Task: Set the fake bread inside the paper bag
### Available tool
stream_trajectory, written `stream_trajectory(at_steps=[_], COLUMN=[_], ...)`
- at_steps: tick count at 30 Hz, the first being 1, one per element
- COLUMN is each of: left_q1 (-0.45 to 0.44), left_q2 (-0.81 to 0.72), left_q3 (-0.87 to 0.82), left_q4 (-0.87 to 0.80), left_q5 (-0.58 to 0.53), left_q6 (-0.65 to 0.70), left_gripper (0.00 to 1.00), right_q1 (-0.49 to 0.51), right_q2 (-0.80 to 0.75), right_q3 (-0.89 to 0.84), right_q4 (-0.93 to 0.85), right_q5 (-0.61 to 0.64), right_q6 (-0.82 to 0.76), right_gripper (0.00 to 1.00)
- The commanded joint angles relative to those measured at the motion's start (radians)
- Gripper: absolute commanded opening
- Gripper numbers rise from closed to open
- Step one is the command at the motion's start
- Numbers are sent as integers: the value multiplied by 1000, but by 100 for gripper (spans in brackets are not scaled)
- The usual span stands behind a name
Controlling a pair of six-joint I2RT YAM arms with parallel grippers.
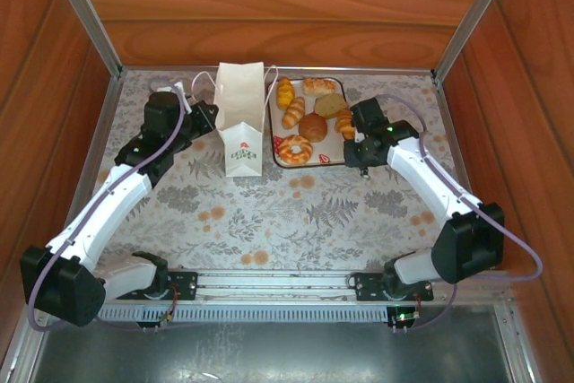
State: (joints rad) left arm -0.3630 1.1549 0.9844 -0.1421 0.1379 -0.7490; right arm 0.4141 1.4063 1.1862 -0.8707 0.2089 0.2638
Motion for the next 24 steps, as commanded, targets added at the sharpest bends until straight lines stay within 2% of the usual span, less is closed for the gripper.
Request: stream_trajectory(at_steps=[1,10,20,24], left_q1=[-10,-8,-9,-8], left_q2=[11,28,10,1], left_q3=[-10,-52,-54,-46], left_q4=[61,66,49,2], left_q5=[10,9,-8,-34], left_q6=[-22,-29,-17,6], left_gripper=[0,0,0,23], right_q1=[9,55,170,208], right_q2=[-40,-85,-72,-36], right_q3=[54,189,464,579], right_q4=[-59,-196,-302,-325], right_q5=[14,67,169,189], right_q6=[-8,-1,12,5], right_gripper=[23,22,21,21])
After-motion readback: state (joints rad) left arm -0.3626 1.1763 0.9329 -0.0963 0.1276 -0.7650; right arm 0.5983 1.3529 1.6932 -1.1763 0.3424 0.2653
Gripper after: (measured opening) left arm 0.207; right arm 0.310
